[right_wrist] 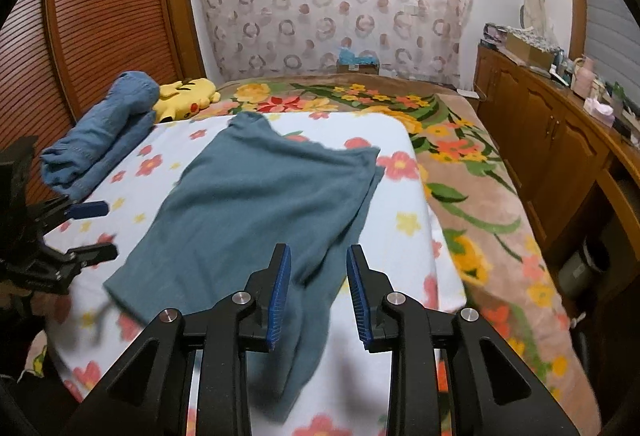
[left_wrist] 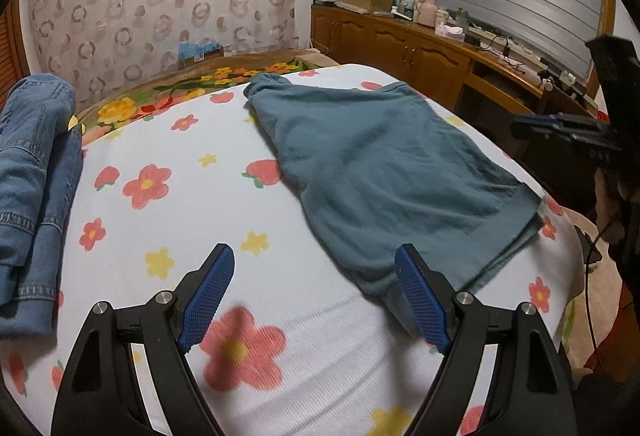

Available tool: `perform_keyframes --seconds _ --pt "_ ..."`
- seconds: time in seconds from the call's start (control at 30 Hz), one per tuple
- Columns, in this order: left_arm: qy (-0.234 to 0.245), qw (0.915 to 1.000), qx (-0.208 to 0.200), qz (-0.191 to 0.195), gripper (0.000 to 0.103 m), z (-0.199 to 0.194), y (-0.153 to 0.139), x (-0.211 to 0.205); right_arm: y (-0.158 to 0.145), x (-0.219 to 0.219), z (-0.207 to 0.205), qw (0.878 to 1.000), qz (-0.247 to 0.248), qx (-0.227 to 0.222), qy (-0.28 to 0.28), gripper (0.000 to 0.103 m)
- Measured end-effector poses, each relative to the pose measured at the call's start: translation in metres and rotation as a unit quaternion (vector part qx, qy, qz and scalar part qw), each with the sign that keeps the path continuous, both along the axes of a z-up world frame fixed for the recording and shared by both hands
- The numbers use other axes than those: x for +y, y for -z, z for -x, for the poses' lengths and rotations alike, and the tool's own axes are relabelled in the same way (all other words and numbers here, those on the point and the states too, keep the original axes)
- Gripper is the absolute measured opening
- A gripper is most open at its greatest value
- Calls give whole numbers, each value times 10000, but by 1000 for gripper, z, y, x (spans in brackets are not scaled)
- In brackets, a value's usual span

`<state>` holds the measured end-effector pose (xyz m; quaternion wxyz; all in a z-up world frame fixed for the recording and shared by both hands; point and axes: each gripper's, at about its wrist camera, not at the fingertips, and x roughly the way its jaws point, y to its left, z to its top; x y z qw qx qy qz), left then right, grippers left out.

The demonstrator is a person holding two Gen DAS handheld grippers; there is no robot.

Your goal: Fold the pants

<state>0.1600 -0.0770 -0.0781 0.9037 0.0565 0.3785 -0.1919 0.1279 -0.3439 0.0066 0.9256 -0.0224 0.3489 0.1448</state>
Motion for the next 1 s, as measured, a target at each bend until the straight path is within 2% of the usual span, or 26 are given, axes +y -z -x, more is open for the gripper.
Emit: perform_keyframes --seconds 0.4,0.57,0.73,1.0 --pt "29 9998 -43 -216 83 37 8 -9 6 1 42 9999 -98 60 -43 30" --pt "82 9993 68 -349 83 44 16 -13 10 2 47 9999 -64 113 -44 35" --pt "160 9992 72 -373 83 42 16 -22 18 4 46 9997 -129 211 -27 35" --pt "305 9986 182 -399 64 31 20 -36 27 7 45 9995 -90 298 -26 35"
